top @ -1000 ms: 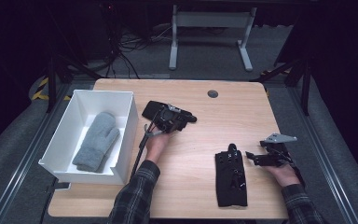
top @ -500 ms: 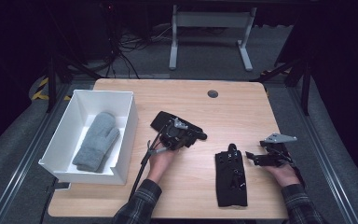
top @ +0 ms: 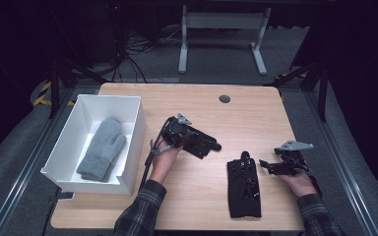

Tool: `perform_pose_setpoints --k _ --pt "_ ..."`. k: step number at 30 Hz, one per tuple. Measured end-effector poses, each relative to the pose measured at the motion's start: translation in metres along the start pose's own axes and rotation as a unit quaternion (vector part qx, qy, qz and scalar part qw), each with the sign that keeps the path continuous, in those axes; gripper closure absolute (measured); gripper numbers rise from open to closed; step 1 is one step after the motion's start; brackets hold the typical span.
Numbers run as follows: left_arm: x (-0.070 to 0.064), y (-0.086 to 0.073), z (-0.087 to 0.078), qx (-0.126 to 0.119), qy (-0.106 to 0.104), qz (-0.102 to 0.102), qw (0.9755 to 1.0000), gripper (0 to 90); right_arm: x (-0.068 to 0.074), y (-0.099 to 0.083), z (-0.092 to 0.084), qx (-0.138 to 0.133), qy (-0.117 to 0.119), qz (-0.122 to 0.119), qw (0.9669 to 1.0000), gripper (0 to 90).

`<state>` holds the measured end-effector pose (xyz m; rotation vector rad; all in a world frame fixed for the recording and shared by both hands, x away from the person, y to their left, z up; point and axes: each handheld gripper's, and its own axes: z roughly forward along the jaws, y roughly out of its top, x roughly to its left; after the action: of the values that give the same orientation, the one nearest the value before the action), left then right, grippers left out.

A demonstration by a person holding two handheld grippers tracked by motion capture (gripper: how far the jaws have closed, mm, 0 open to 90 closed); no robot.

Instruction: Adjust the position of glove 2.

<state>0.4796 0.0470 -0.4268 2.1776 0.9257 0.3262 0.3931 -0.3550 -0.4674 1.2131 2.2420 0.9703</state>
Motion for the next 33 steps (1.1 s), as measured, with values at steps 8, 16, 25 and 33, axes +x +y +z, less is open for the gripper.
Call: perform_pose_setpoints --k 8,16,25,33 --pt "0.032 0.002 0.01 0.024 0.032 -0.02 0.999 90.0 0.0 0.0 0.0 0.0 0.0 0.0 1.0 16.3" --pt "0.037 -0.006 0.024 0.043 0.029 -0.027 0.9983 90.0 0.0 0.0 0.0 0.0 0.0 0.0 1.0 16.4" --pt "0.027 -0.017 0.014 0.056 0.022 -0.024 0.9979 90.0 0.0 0.0 0.0 0.0 0.0 -0.001 1.0 16.3" --pt "0.004 -0.032 -0.003 0.072 0.004 -0.008 0.9973 90.0 0.0 0.0 0.0 0.0 0.0 -0.001 1.0 16.3"
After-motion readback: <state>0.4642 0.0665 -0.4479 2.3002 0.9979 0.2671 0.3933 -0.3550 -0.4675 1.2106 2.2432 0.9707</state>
